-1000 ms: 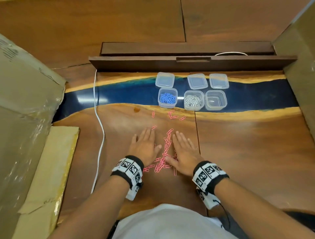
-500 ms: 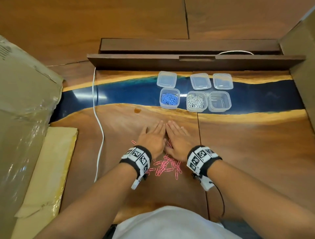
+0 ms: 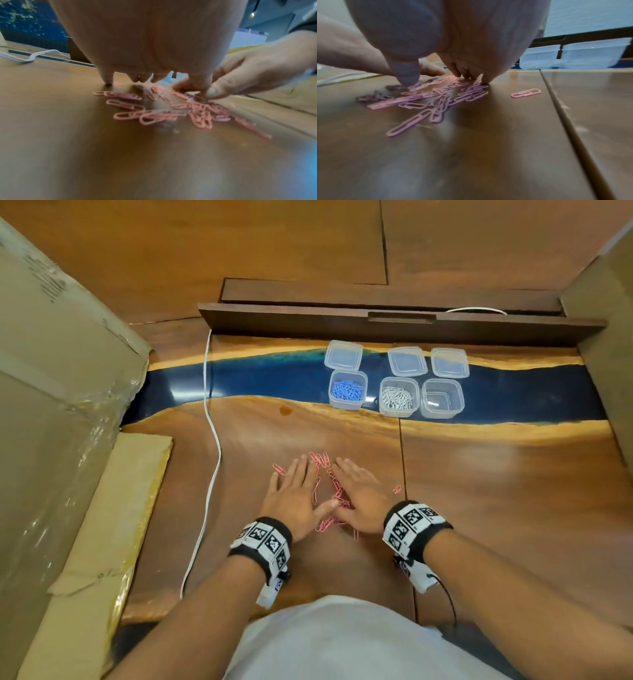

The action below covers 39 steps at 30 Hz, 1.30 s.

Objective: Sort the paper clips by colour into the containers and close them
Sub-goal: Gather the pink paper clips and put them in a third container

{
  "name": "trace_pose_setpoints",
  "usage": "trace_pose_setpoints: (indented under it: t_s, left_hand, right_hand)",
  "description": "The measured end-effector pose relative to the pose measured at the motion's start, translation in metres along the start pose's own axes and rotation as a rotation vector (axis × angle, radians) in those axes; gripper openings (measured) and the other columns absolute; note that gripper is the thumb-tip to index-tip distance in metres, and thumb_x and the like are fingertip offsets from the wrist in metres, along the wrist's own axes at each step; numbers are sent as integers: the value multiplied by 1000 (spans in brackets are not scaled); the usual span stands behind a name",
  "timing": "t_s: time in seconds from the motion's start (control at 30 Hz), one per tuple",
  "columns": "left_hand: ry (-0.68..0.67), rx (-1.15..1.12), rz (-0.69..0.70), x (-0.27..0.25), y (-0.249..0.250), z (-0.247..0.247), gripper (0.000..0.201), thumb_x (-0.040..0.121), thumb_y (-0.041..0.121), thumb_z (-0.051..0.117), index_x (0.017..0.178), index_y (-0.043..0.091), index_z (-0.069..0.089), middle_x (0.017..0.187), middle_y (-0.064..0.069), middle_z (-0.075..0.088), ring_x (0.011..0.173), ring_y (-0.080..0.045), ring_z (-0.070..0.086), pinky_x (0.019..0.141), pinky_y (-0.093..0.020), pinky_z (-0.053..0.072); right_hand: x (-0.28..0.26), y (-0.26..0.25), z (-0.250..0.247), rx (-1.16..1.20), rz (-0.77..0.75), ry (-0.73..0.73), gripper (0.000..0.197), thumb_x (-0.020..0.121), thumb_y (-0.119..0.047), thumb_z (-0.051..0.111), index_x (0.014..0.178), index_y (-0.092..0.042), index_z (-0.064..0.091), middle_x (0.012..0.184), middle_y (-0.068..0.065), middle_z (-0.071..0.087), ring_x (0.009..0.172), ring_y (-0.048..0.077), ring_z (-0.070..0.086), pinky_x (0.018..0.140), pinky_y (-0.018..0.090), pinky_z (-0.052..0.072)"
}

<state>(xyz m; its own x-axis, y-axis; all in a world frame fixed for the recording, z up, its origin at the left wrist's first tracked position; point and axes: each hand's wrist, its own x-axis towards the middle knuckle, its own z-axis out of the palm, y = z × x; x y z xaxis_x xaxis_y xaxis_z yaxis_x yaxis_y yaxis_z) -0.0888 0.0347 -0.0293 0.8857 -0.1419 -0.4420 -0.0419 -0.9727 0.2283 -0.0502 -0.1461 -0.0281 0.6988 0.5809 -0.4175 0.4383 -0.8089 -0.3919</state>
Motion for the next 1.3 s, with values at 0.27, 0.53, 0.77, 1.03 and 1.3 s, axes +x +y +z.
trace_pose_setpoints:
  t_s: [0.27, 0.53, 0.77, 1.03, 1.3]
  left_hand:
    - [28, -386, -272, -44, -45, -11, 103, 64, 39, 86, 145, 22, 24, 138, -8, 28, 119, -29, 50, 101, -38, 42]
    - [44, -446, -88, -15, -7, -4, 84, 75, 21, 80, 145, 14, 35, 142, -4, 37, 128, -22, 45, 110, -33, 35]
    - [66, -412, -232, -14, -41, -21, 94, 70, 23, 84, 146, 13, 30, 139, -9, 30, 124, -28, 47, 106, -34, 37]
    - [44, -469, -53, 0, 6, -11, 78, 76, 20, 79, 144, 17, 40, 133, -7, 43, 122, -24, 49, 108, -32, 37]
    - [1, -337, -187, 11, -15, -28, 114, 58, 39, 89, 147, 17, 21, 145, -9, 18, 136, -30, 27, 113, -42, 31]
  right_hand:
    - [-59, 33, 5, 279, 511, 302, 60, 83, -21, 66, 138, -14, 43, 131, 9, 41, 117, 26, 50, 100, 32, 42]
    - [-22, -10, 19, 532, 344, 314, 48, 85, 2, 55, 131, -14, 53, 122, 2, 50, 85, 6, 54, 76, 13, 47]
    - [-68, 10, 40, 546, 486, 117, 73, 73, -16, 80, 134, -22, 39, 92, -8, 47, 70, 8, 53, 60, 18, 40]
    - [-5, -30, 27, 604, 434, 243, 59, 77, -8, 74, 128, -19, 45, 83, -6, 54, 72, 11, 54, 67, 31, 52]
    - [0, -9, -10, 233, 403, 120, 104, 58, -38, 90, 143, -19, 33, 143, 6, 25, 116, 27, 52, 100, 40, 47]
